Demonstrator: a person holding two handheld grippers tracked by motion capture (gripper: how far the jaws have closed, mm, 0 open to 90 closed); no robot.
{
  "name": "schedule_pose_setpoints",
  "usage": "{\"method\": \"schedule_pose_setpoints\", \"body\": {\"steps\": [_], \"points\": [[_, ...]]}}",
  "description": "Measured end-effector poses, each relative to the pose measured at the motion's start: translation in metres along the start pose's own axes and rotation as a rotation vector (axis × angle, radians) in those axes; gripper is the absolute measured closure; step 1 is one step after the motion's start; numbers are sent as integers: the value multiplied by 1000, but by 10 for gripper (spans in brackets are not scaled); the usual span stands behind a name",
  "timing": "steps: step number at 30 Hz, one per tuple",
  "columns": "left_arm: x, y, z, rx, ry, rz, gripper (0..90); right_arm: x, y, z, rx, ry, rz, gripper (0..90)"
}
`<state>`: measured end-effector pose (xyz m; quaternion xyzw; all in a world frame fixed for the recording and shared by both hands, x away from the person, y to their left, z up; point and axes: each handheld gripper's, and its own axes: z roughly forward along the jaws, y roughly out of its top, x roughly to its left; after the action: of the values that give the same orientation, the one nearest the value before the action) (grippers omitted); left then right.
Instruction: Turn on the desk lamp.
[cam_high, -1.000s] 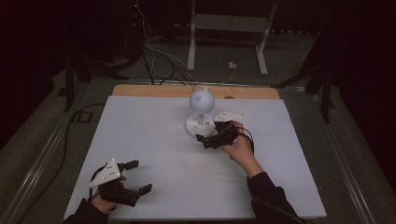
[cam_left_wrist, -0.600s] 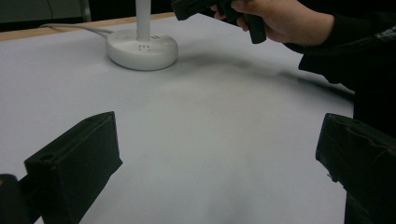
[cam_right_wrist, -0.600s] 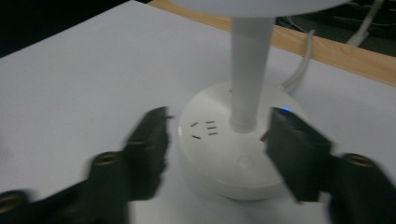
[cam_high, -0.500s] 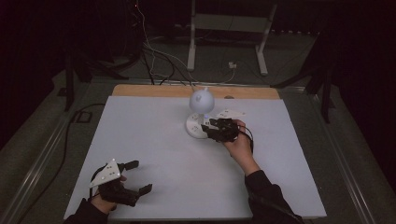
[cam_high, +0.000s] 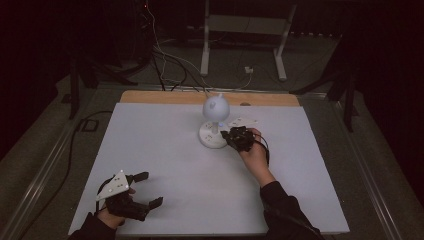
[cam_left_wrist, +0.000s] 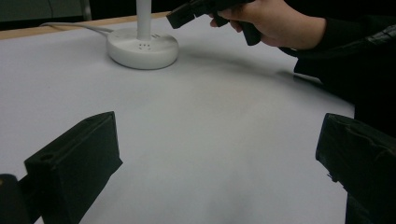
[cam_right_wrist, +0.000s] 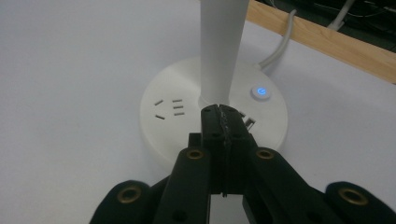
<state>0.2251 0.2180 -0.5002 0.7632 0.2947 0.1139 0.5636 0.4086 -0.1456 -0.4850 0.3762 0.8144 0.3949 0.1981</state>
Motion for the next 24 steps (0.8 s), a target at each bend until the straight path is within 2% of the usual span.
{"method": "schedule_pose_setpoints", "body": {"steps": [3,10,24], "points": [[0,0,0,-1,-2,0,4,1,0,4,7,-12,-23,900],[0,0,0,0,-2,0,4,1,-1,11,13,-29,-39,900],[0,0,0,3,-3,1,4,2,-4,19,25,-32,-25,900]]}}
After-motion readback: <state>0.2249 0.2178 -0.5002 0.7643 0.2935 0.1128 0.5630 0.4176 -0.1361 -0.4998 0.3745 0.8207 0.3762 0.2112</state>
